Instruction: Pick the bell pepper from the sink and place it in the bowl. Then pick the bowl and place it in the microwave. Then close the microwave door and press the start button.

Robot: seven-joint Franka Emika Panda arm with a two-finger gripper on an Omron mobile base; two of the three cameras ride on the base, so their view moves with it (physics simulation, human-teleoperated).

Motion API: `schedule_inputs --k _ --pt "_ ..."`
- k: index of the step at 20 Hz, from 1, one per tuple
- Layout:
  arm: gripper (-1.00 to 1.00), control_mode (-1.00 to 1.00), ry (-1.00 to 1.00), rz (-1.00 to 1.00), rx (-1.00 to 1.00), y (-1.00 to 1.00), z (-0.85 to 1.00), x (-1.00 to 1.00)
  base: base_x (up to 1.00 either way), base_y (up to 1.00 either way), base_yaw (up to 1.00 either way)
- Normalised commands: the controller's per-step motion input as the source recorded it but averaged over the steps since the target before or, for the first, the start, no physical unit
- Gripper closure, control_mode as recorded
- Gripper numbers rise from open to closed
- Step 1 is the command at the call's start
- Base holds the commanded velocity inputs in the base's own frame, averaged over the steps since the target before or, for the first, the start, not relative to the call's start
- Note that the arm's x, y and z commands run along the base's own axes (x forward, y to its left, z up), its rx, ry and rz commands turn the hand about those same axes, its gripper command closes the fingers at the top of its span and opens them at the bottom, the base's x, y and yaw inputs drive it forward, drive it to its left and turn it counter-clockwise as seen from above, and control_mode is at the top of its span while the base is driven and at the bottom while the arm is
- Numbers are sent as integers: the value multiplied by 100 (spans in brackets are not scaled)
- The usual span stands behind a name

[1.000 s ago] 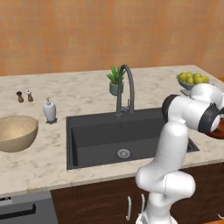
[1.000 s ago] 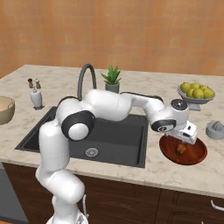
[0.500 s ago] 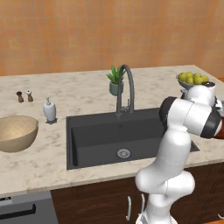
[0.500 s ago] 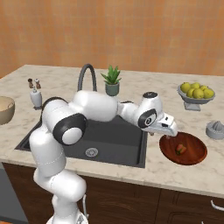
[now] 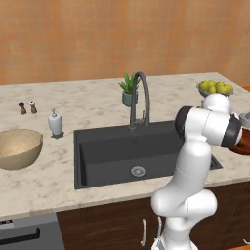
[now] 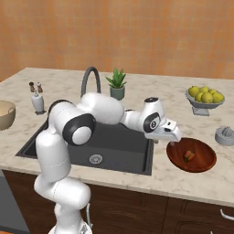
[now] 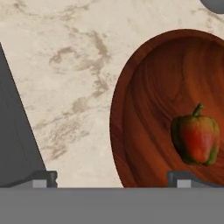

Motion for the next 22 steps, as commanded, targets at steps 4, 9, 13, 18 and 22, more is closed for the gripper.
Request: schedule_inputs --k 4,9,13,18,22 --pt "-100 -100 6 0 0 -19 -16 17 0 0 0" --pt "-100 -100 5 0 0 -21 -27 13 0 0 0" --pt "-100 -100 2 0 0 -7 -31 2 0 0 0" --pt "100 -100 0 0 0 -5 -28 1 0 0 0" --pt "100 -100 0 0 0 0 -11 1 0 0 0"
